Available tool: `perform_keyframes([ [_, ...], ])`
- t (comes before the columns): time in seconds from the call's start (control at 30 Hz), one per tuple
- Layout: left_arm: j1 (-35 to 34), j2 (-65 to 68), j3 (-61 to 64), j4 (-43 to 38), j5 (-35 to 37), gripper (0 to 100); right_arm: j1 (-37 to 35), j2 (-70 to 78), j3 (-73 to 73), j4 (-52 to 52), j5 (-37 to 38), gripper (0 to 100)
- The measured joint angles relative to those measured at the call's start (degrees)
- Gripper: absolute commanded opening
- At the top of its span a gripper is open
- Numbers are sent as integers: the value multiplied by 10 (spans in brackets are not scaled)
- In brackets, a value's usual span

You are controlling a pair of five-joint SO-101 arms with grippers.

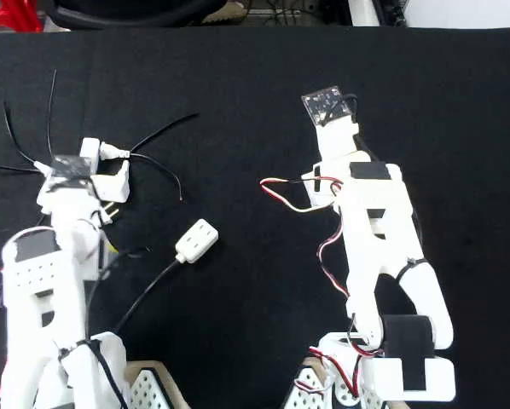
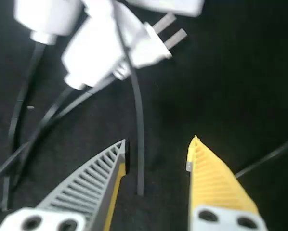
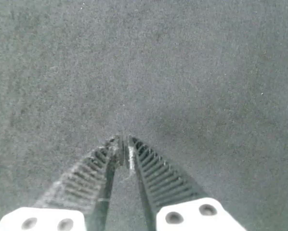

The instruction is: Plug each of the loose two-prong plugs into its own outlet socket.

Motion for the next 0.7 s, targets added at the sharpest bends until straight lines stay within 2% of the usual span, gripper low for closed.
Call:
perform_keyframes([
  [0.1,16,-1,22,-14,-3,211,0,0,0,0,0,15],
  [0.2,18,-1,49,-76,-3,211,0,0,0,0,0,15],
  [0.4,-28,26,62,-196,32,232,0,0,0,0,0,15],
  [0.5,-34,94,45,-244,50,245,0,0,0,0,0,15],
  [0.7,-33,321,-88,-256,92,245,0,0,0,0,0,15],
])
